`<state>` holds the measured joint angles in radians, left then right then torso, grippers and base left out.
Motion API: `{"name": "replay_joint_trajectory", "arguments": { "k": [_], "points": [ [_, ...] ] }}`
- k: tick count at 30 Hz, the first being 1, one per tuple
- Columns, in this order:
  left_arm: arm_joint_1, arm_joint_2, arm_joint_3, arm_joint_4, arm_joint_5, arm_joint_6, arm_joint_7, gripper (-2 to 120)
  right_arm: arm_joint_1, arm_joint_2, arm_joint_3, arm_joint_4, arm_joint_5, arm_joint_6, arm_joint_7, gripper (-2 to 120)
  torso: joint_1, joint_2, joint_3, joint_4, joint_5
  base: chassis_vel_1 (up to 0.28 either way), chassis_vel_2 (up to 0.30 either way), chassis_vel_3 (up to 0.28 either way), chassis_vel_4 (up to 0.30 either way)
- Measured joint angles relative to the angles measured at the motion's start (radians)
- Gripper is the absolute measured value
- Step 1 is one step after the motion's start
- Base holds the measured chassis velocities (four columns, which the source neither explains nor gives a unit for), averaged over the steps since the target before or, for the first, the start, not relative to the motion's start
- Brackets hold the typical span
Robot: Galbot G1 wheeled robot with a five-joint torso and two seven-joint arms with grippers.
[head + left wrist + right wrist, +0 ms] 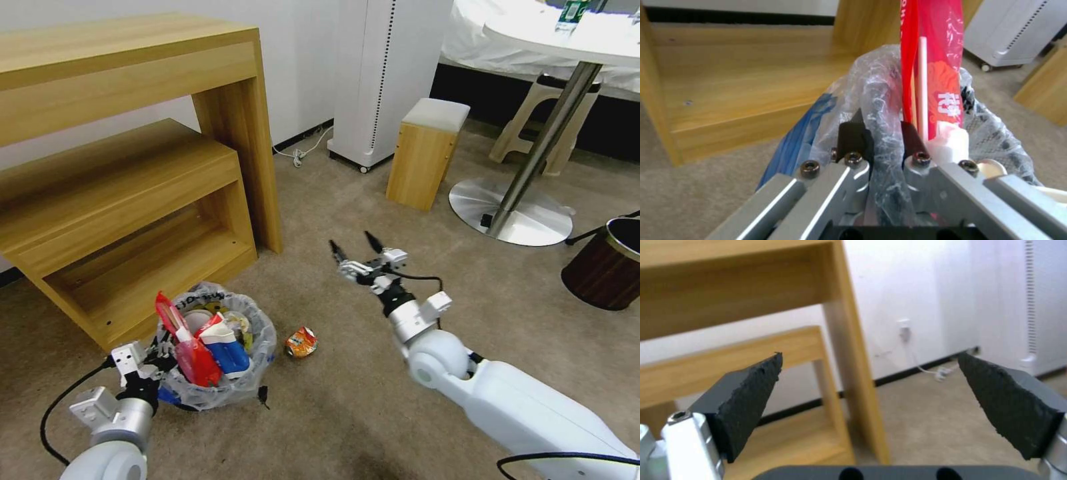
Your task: Pick up the trash bin and place the garbage on the floor into it.
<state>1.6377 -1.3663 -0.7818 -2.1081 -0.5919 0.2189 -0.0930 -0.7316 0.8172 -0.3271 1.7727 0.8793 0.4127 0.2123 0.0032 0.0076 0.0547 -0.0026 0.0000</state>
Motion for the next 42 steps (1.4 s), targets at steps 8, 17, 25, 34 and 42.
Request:
{"name": "replay_joint_trajectory", "arguments": {
  "k": [8, 17, 25, 34, 42],
  "points": [
    [0.031, 0.009, -0.06, -0.009, -0.014, -0.003, 0.003, 3, -0.077, 0.015, 0.038, -0.065, -0.038, -0.002, 0.023, 100, 0.0, 0.0, 0.0, 0.0, 0.0, 0.0, 0.0, 0.0, 0.0],
    [0.074, 0.015, -0.095, -0.052, -0.027, -0.009, 0.011, 3, -0.111, 0.064, 0.007, -0.182, -0.03, -0.041, 0.063, 100, 0.0, 0.0, 0.0, 0.0002, 0.0, 0.0, 0.0, 0.0, 0.0],
    [0.064, 0.013, -0.074, -0.067, -0.028, -0.007, 0.009, 3, -0.085, 0.111, -0.113, -0.272, -0.016, -0.131, 0.109, 100, 0.0, 0.0, 0.0, 0.0003, 0.0, 0.0, 0.0, 0.0, 0.0],
    [0.07, -0.009, -0.067, -0.063, -0.012, -0.008, 0.01, 3, 0.026, 0.155, -0.264, -0.34, 0.095, -0.177, 0.054, 100, 0.0, 0.0, 0.0, 0.0004, -0.0001, 0.0, 0.0, 0.0, 0.0],
    [0.078, -0.038, -0.069, -0.073, 0.008, -0.016, 0.014, 3, 0.102, 0.229, -0.344, -0.475, 0.07, -0.236, 0.1, 100, 0.0, 0.0, 0.0, 0.0001, 0.0, 0.0, 0.0, 0.0, 0.0]
  ]
}}
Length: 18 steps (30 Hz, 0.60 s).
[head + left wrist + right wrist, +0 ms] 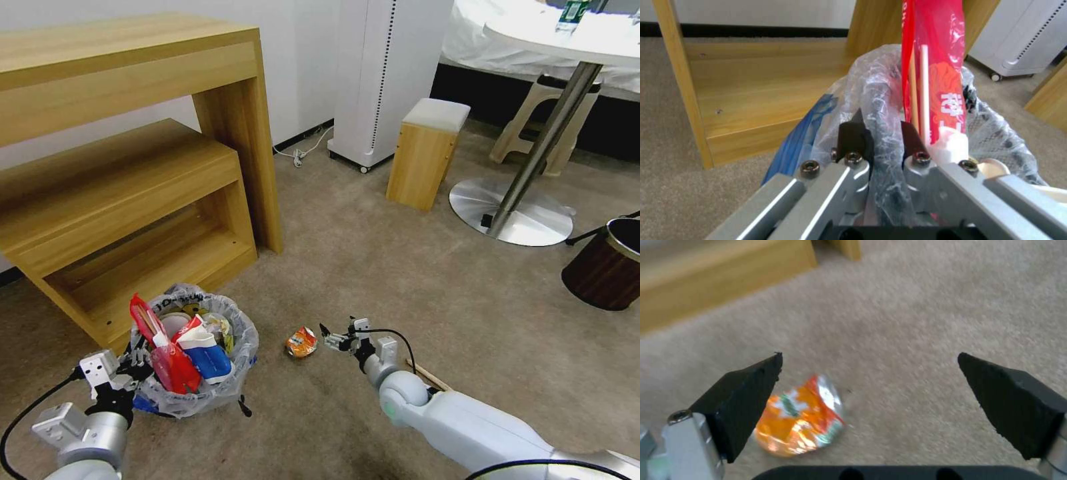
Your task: Pick up the trash bin and place the garbage on the floor into it.
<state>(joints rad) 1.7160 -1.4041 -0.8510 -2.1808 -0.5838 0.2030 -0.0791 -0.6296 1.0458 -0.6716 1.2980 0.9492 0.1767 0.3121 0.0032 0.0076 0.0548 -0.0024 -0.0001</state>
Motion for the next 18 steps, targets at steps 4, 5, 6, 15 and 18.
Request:
{"name": "replay_joint_trajectory", "arguments": {
  "k": [4, 5, 6, 15, 18],
  "points": [
    [0.001, -0.005, -0.002, 0.0, 0.002, -0.001, 0.0, 3, 0.035, 0.021, -0.026, -0.065, 0.0, -0.016, -0.028, 100, 0.0, 0.0, 0.0, 0.0, -0.0001, 0.0, 0.0, 0.0, 0.0],
    [0.002, -0.007, -0.002, -0.001, 0.003, -0.002, 0.001, 3, 0.046, 0.027, -0.033, -0.083, 0.001, -0.022, -0.04, 100, 0.0, 0.0, 0.0, -0.0001, -0.0001, 0.0, 0.0, 0.0, 0.0],
    [0.002, -0.007, -0.002, -0.001, 0.003, -0.002, 0.001, 3, 0.046, 0.027, -0.033, -0.083, 0.001, -0.022, -0.04, 100, 0.0, 0.0, 0.0, -0.0001, -0.0001, 0.0, 0.0, 0.0, 0.0],
    [0.006, -0.009, -0.011, -0.025, -0.005, -0.002, 0.001, 3, 0.116, 0.148, -0.102, -0.251, 0.001, -0.032, -0.135, 100, 0.0, 0.0, 0.0, 0.0002, 0.0003, 0.0, 0.0, 0.0, 0.0],
    [0.01, -0.002, -0.023, -0.026, -0.012, -0.002, 0.001, 3, 0.12, 0.173, -0.108, -0.273, -0.005, -0.029, -0.139, 100, 0.0, 0.0, 0.0, 0.0001, -0.0002, 0.0, 0.0, 0.0, 0.0]
  ]
}}
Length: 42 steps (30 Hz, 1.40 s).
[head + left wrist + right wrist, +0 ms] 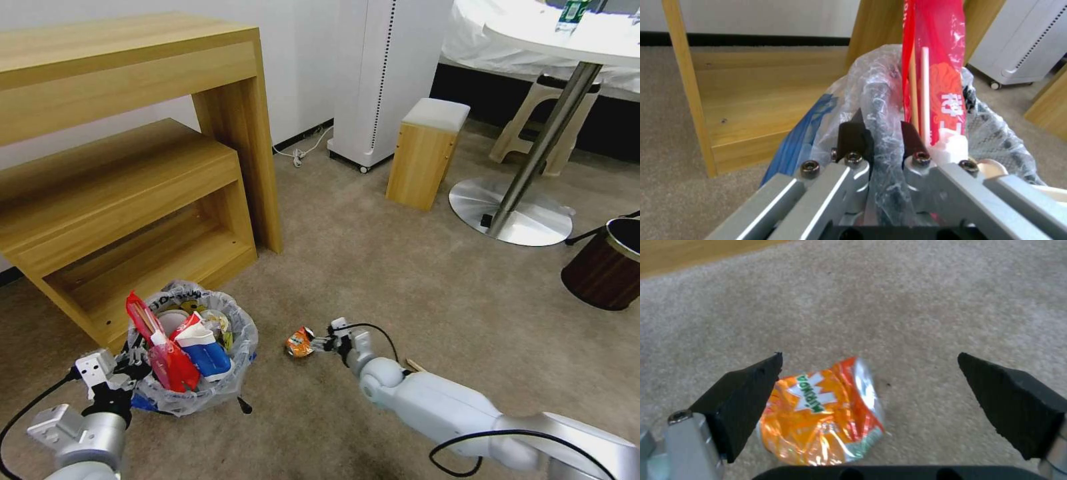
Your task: Pick up the trash bin and place the garbage on the floor into it.
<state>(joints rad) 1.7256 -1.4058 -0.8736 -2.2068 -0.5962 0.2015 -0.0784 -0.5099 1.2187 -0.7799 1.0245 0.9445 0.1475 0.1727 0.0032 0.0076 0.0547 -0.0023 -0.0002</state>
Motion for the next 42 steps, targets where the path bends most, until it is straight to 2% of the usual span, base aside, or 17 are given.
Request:
{"name": "replay_joint_trajectory", "arguments": {
  "k": [16, 30, 36, 39, 41, 42],
  "points": [
    [0.013, 0.015, -0.014, -0.024, -0.023, 0.005, -0.003, 3, 0.009, 0.034, -0.03, -0.048, -0.024, 0.002, -0.007, 100, 0.0, 0.0, 0.0, -0.0001, 0.0003, 0.0, 0.0, 0.0, 0.0],
    [0.044, -0.002, -0.018, -0.051, -0.016, 0.0, 0.0, 3, 0.021, 0.087, -0.041, -0.176, -0.067, 0.015, -0.045, 97, 0.0, 0.0, 0.0, -0.0001, 0.0002, 0.0, 0.0, 0.0, 0.0],
    [0.044, -0.011, -0.012, -0.054, -0.005, -0.001, 0.001, 3, 0.015, 0.102, -0.023, -0.222, -0.089, 0.017, -0.059, 93, 0.0, 0.0, 0.0, -0.0002, 0.0001, 0.0, 0.0, 0.0, 0.0],
    [0.045, -0.014, -0.009, -0.054, -0.004, -0.002, 0.002, 3, 0.011, 0.111, -0.013, -0.25, -0.099, 0.022, -0.069, 84, 0.0, 0.0, 0.0, -0.0002, 0.0002, 0.0, 0.0, 0.0, 0.0],
    [0.046, -0.016, -0.008, -0.054, -0.003, -0.003, 0.003, 3, 0.01, 0.119, -0.009, -0.271, -0.109, 0.027, -0.079, 82, 0.0, 0.0, 0.0, -0.0001, 0.0002, 0.0, 0.0, 0.0, 0.0],
    [0.049, -0.018, -0.007, -0.056, -0.002, -0.003, 0.003, 3, 0.01, 0.126, -0.006, -0.29, -0.115, 0.035, -0.09, 76, 0.0, 0.0, 0.0, -0.0002, 0.0002, 0.0, 0.0, 0.0, 0.0]
  ]
}}
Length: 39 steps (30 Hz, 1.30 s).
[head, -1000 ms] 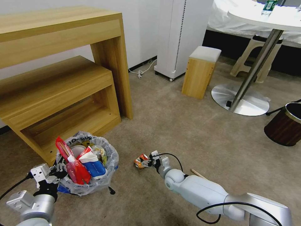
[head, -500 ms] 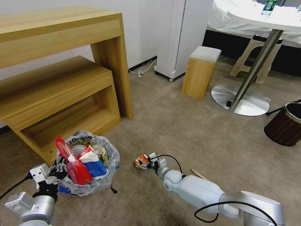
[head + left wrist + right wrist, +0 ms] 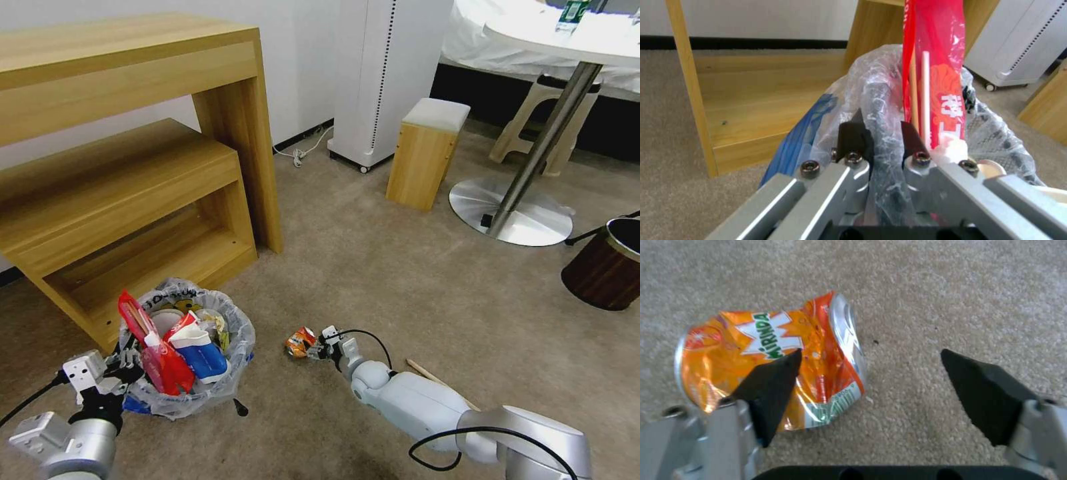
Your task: Pick up the trash bin and place the garbage on the floor into it.
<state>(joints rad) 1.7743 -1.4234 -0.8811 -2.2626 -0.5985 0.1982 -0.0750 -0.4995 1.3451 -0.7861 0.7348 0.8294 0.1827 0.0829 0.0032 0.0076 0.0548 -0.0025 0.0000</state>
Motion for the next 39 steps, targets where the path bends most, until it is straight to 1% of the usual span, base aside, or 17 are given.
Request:
{"name": "replay_joint_trajectory", "arguments": {
  "k": [4, 7, 9, 11, 14, 15, 17, 19, 20, 21, 24, 27, 30, 33, 37, 38, 39],
  "points": [
    [0.008, -0.002, 0.0, -0.003, 0.002, -0.002, 0.003, 3, 0.002, 0.017, 0.006, -0.039, -0.016, 0.013, -0.027, 68, 0.0, 0.0, 0.0, 0.0, 0.0, 0.0, 0.0, 0.0, 0.0],
    [0.009, -0.003, 0.0, -0.005, 0.003, -0.002, 0.005, 3, 0.004, 0.029, 0.007, -0.058, -0.027, 0.019, -0.036, 67, 0.0, 0.0, 0.0, 0.0, 0.0, 0.0, 0.0, 0.0, 0.0],
    [0.01, -0.005, 0.0, -0.01, 0.003, -0.003, 0.006, 3, 0.006, 0.039, 0.006, -0.067, -0.037, 0.021, -0.049, 60, 0.0, 0.0, 0.0, 0.0, 0.0, 0.0, 0.0, 0.0, 0.0],
    [0.009, -0.005, 0.0, -0.011, 0.003, -0.003, 0.006, 3, 0.006, 0.041, 0.006, -0.068, -0.04, 0.023, -0.05, 59, 0.0, 0.0, 0.0, 0.0, 0.0, 0.0, 0.0, 0.0, 0.0],
    [0.002, -0.005, 0.001, -0.015, 0.002, -0.004, 0.006, 3, 0.005, 0.048, 0.004, -0.068, -0.049, 0.031, -0.055, 48, 0.0, 0.0, 0.0, 0.0001, 0.0, 0.0, 0.0, 0.0, 0.0],
    [0.002, -0.005, 0.001, -0.015, 0.002, -0.004, 0.006, 3, 0.005, 0.048, 0.004, -0.068, -0.049, 0.031, -0.055, 48, 0.0, 0.0, 0.0, 0.0001, 0.0, 0.0, 0.0, 0.0, 0.0],
    [0.001, -0.005, 0.001, -0.016, 0.001, -0.005, 0.005, 3, 0.001, 0.047, 0.004, -0.07, -0.065, 0.045, -0.067, 35, 0.0, 0.0, 0.0, 0.0001, 0.0, 0.0, 0.0, 0.0, 0.0],
    [0.001, -0.005, 0.001, -0.016, 0.001, -0.005, 0.005, 3, 0.001, 0.047, 0.004, -0.07, -0.069, 0.047, -0.07, 33, 0.0, 0.0, 0.0, 0.0001, 0.0, 0.0, 0.0, 0.0, 0.0],
    [-0.002, -0.005, 0.001, -0.016, 0.0, -0.006, 0.005, 3, -0.002, 0.044, 0.005, -0.07, -0.079, 0.054, -0.076, 26, 0.0, 0.0, 0.0, 0.0001, 0.0, 0.0, 0.0, 0.0, 0.0],
    [-0.002, -0.005, 0.001, -0.016, 0.0, -0.006, 0.005, 3, -0.002, 0.044, 0.005, -0.07, -0.079, 0.054, -0.076, 26, 0.0, 0.0, 0.0, 0.0001, 0.0, 0.0, 0.0, 0.0, 0.0],
    [-0.006, -0.006, 0.004, -0.016, -0.001, -0.006, 0.004, 3, -0.005, 0.038, 0.01, -0.069, -0.085, 0.063, -0.086, 13, 0.0, 0.0, 0.0, 0.0001, 0.0001, 0.0, 0.0, 0.0, 0.0],
    [-0.008, -0.007, 0.007, -0.016, 0.0, -0.006, 0.004, 3, -0.008, 0.032, 0.015, -0.067, -0.095, 0.071, -0.096, 6, 0.0, 0.0, 0.0, 0.0001, 0.0, 0.0, 0.0, 0.0, 0.0],
    [-0.009, -0.007, 0.007, -0.016, 0.0, -0.006, 0.004, 3, -0.014, 0.025, 0.019, -0.063, -0.106, 0.081, -0.105, 6, 0.0, 0.0, 0.0, 0.0001, 0.0001, 0.0, 0.0, 0.0, 0.0],
    [-0.009, -0.006, 0.008, -0.015, 0.0, -0.006, 0.004, 3, -0.021, 0.013, 0.023, -0.045, -0.108, 0.092, -0.116, 6, 0.0, 0.0, 0.0, 0.0001, 0.0001, 0.0, 0.0, 0.0, 0.0],
    [-0.014, 0.001, 0.008, 0.006, 0.001, -0.006, 0.003, 3, -0.037, -0.027, 0.033, 0.05, -0.09, 0.112, -0.106, 6, 0.0, 0.0, 0.0, 0.0001, 0.0002, 0.0, 0.0, 0.0, 0.0],
    [-0.018, 0.005, 0.008, 0.014, 0.001, -0.006, 0.002, 3, -0.043, -0.05, 0.038, 0.1, -0.072, 0.12, -0.106, 6, 0.0, 0.0, 0.0, 0.0003, 0.0001, 0.0, 0.0, 0.0, 0.0],
    [-0.026, 0.012, 0.008, 0.032, 0.001, -0.006, 0.001, 3, -0.055, -0.104, 0.054, 0.204, -0.058, 0.14, -0.107, 6, 0.0, 0.0, 0.0, 0.0004, 0.0005, 0.0, 0.0, 0.0, 0.0]
  ]
}}
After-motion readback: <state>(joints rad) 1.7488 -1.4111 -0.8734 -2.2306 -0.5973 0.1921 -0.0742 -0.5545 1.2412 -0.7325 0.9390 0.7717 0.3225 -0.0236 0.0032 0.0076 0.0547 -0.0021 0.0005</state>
